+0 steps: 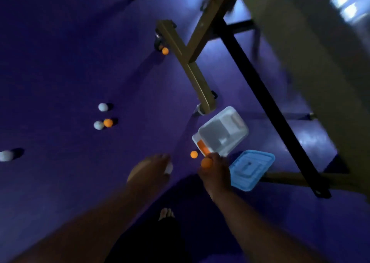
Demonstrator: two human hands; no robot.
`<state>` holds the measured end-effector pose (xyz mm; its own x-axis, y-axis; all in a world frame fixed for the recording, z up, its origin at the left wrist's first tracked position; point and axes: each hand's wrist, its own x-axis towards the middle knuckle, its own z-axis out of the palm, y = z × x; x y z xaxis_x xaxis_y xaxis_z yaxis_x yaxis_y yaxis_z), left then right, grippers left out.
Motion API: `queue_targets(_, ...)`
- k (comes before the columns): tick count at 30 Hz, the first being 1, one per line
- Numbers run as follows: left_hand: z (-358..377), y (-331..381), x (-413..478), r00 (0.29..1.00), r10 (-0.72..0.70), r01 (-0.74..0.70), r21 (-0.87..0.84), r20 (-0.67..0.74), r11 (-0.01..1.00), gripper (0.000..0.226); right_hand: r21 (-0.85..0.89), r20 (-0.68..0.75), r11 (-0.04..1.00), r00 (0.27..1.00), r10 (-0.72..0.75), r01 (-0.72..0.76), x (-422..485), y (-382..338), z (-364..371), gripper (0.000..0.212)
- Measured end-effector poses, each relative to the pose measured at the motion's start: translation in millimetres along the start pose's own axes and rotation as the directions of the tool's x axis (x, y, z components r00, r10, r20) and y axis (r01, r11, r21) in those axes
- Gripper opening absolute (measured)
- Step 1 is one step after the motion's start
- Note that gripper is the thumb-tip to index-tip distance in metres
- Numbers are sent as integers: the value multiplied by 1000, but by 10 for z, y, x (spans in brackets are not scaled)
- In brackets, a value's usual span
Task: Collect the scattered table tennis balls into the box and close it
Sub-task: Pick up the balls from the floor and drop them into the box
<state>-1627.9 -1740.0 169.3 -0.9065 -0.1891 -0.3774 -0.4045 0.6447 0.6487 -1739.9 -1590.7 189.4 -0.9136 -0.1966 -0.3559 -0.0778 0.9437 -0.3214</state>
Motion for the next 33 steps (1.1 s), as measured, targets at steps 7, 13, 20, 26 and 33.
queue_targets(7,785,-421,1473,976,152,-161,-51,-156,986,34,-51,-143,998,989,-50,43,1184,744,715,39)
queue_targets(13,1219,-367,2212,959,249,-266,-124,-138,956,38,64,-363,998,931,42,-20,1850,1321,1117,46)
queue_targets(20,1470,-24,2870,919,377,-385,-63,-116,921,51,197,-477,979,877,50,51,2031,1729,1324,49)
queue_targets(26,1593,83,2920,912,382,-384,17,-152,923,64,190,-499,976,867,6,103,1815,1913,1458,44)
queue_targets(33,1418,-351,2605,895,403,-386,120,-192,915,44,-1,-565,911,752,-340,412,1599,1780,1828,16)
